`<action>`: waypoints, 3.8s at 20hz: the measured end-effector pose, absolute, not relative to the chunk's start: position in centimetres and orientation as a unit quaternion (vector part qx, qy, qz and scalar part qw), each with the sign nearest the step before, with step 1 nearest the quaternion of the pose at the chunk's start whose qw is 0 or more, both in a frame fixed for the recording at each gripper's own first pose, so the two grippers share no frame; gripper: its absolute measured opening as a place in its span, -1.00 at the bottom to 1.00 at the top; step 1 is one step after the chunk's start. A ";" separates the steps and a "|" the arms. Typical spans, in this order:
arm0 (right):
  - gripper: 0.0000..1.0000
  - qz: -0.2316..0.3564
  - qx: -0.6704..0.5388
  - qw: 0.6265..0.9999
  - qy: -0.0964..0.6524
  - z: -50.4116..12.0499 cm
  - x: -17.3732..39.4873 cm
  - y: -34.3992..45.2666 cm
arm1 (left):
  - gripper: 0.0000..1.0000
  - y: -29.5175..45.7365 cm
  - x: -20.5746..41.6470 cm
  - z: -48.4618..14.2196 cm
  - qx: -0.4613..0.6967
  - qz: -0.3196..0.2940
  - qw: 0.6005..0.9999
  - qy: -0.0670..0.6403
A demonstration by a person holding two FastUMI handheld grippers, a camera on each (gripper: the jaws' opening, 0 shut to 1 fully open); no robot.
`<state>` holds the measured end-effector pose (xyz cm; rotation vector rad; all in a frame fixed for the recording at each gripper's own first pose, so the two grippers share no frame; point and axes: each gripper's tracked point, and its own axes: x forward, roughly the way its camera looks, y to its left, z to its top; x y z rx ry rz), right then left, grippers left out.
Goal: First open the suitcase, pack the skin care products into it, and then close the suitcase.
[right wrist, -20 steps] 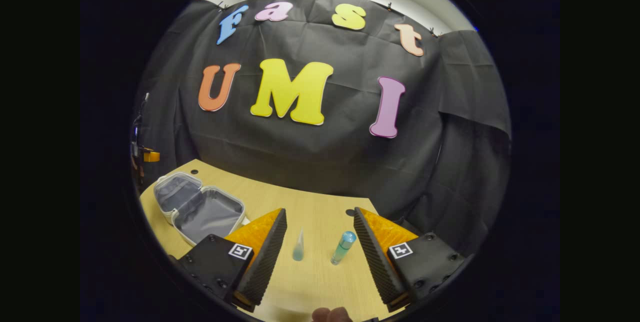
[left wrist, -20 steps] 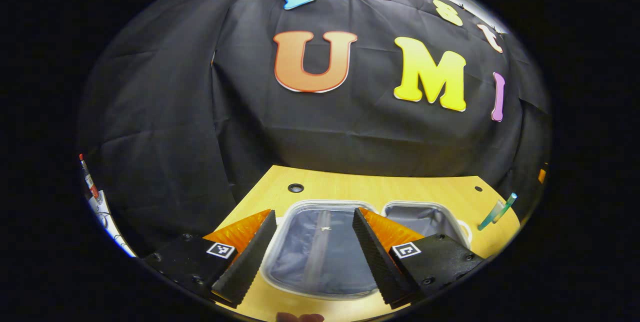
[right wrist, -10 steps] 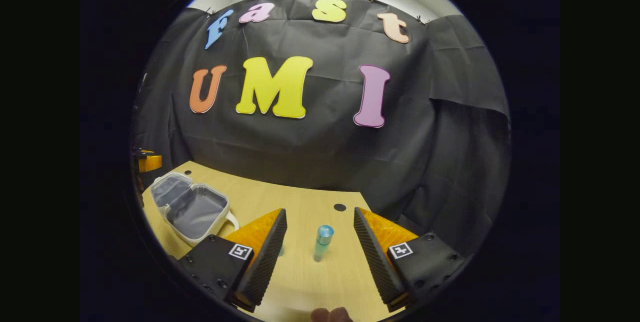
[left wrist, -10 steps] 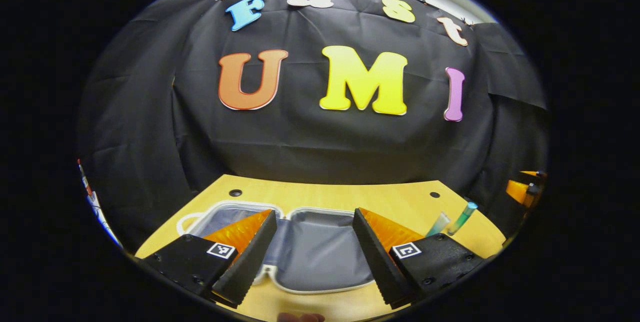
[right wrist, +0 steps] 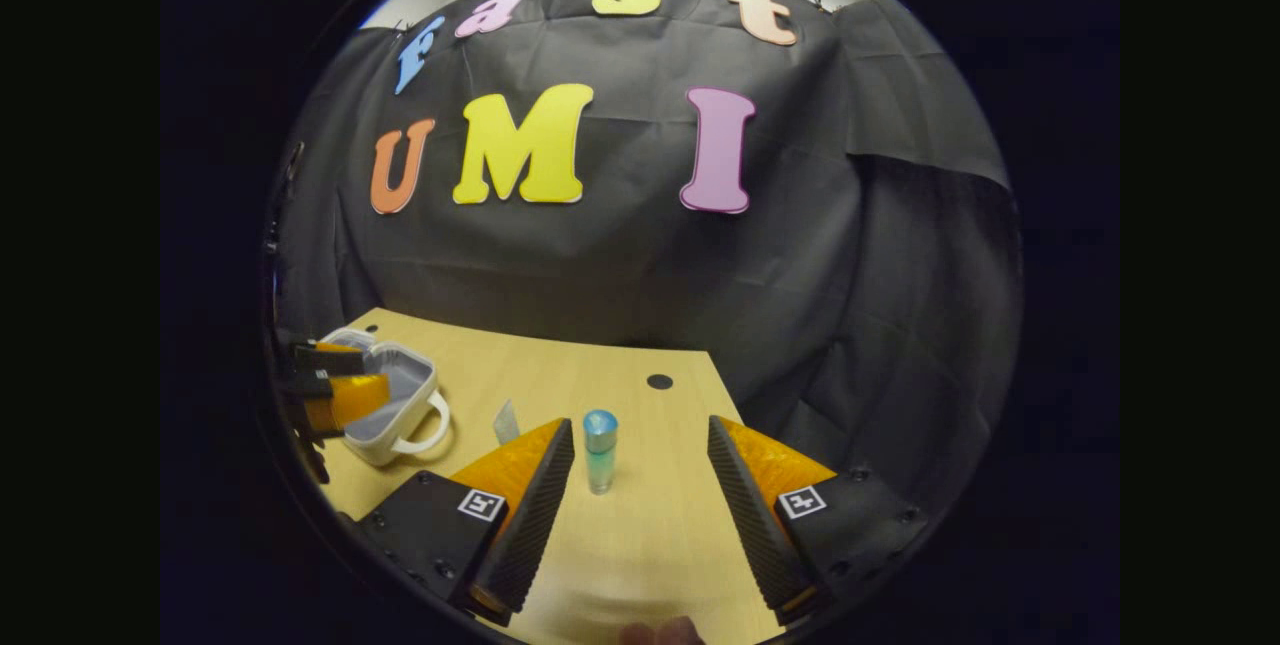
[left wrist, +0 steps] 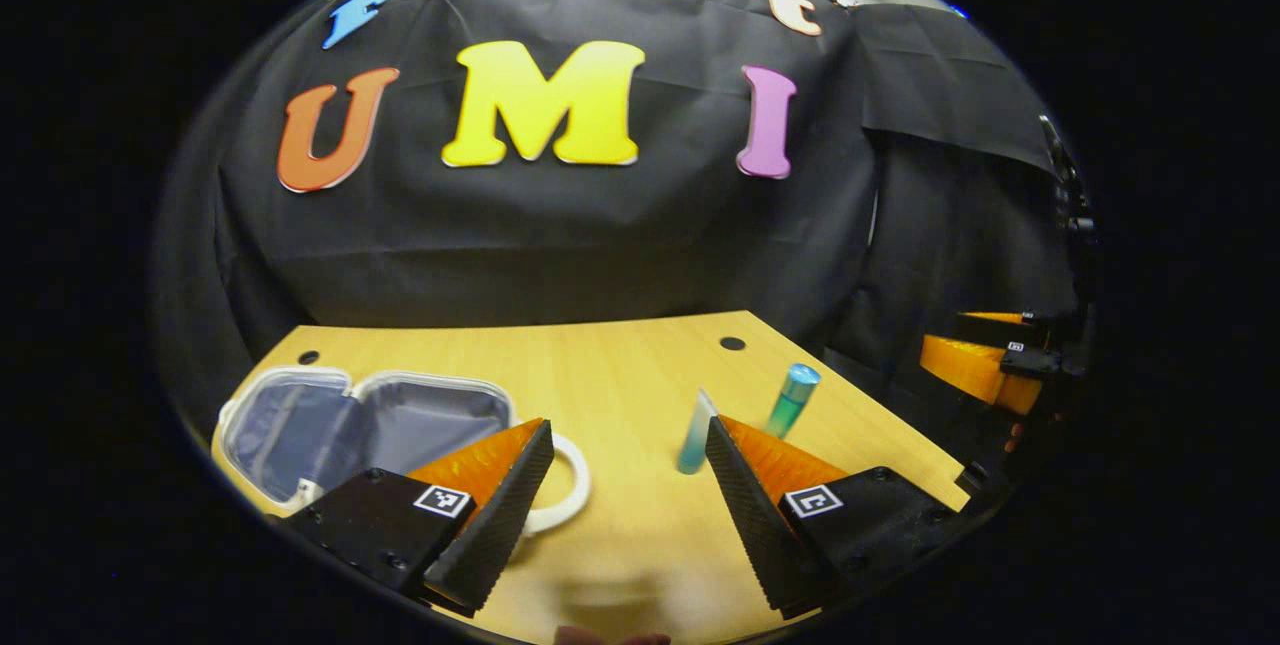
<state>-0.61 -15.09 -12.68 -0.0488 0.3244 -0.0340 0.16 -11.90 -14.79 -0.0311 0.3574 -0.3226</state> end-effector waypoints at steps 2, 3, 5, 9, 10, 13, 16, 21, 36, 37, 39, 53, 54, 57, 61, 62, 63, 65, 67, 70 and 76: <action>0.61 -0.030 -0.021 0.984 0.176 -13.7 -1.1 -17.1 | 0.96 -14.6 1.3 -17.2 -0.006 -0.167 0.967 0.193; 0.61 -0.036 -0.019 0.982 0.185 -14.2 -1.4 -17.9 | 0.96 -16.0 1.6 -18.8 -0.009 -0.175 0.963 0.203; 0.61 -0.044 -0.027 0.978 0.201 -15.2 -2.3 -19.7 | 0.96 -18.1 2.3 -20.9 -0.014 -0.183 0.959 0.216; 0.61 -0.073 -0.033 0.970 0.228 -16.2 -3.9 -23.8 | 0.97 -20.4 4.9 -25.7 -0.040 -0.173 0.952 0.250; 0.61 -0.078 -0.033 0.968 0.235 -16.6 -4.2 -24.5 | 0.96 -20.4 5.6 -26.7 -0.039 -0.168 0.952 0.254; 0.61 -0.087 -0.027 0.963 0.252 -17.6 -4.4 -25.4 | 1.00 -20.2 7.3 -28.7 -0.038 -0.153 0.952 0.264; 0.60 -0.073 -0.022 0.962 0.264 -18.8 -3.9 -24.1 | 0.82 -20.0 8.2 -30.9 -0.037 -0.139 0.947 0.289; 0.61 -0.037 -0.014 0.963 0.266 -19.5 -2.0 -21.4 | 0.69 -20.5 9.1 -31.4 -0.029 -0.141 0.945 0.293; 0.61 0.094 0.018 0.957 0.274 -25.2 6.8 -12.4 | -0.24 -17.1 7.5 -25.3 -0.039 -0.141 0.948 0.283; 0.61 0.094 0.029 0.955 0.279 -26.0 7.6 -11.8 | -0.24 -16.3 7.0 -24.7 -0.042 -0.131 0.948 0.286; 0.60 0.094 0.054 0.952 0.288 -27.4 9.2 -10.7 | -0.24 -14.9 5.9 -23.8 -0.046 -0.117 0.947 0.297; -0.20 0.044 0.058 0.940 0.333 -31.5 13.7 -9.6 | -0.24 2.9 3.9 -19.3 -0.049 -0.016 0.953 0.300; -0.24 0.039 0.056 0.938 0.340 -31.1 13.4 -9.8 | -0.24 4.7 3.7 -19.8 -0.042 -0.006 0.951 0.307; -0.37 0.049 0.037 0.939 0.339 -28.4 11.4 -9.5 | -0.24 9.1 3.6 -22.4 -0.029 0.011 0.941 0.336; -0.32 0.064 0.045 0.939 0.336 -23.6 7.6 -8.5 | -0.23 13.1 2.4 -25.2 -0.001 0.049 0.926 0.375; -0.33 0.067 0.059 0.937 0.338 -22.6 6.5 -7.9 | -0.23 14.0 2.0 -25.9 0.011 0.065 0.919 0.389; -0.32 0.070 0.076 0.934 0.341 -21.4 5.4 -7.2 | -0.07 15.2 1.4 -27.0 0.023 0.085 0.908 0.411; -0.33 0.073 0.084 0.935 0.336 -19.8 4.2 -6.4 | -0.23 16.5 0.9 -28.6 0.046 0.105 0.890 0.440; -0.32 0.086 0.085 0.936 0.331 -18.2 3.3 -5.3 | -0.23 17.0 0.7 -29.9 0.067 0.116 0.874 0.467; -0.32 0.111 0.073 0.937 0.323 -16.7 3.3 -4.2 | -0.09 17.3 0.8 -31.2 0.095 0.138 0.853 0.495; -0.32 0.136 0.073 0.936 0.318 -15.4 2.4 -3.8 | -0.24 17.6 1.1 -31.6 0.131 0.190 0.814 0.534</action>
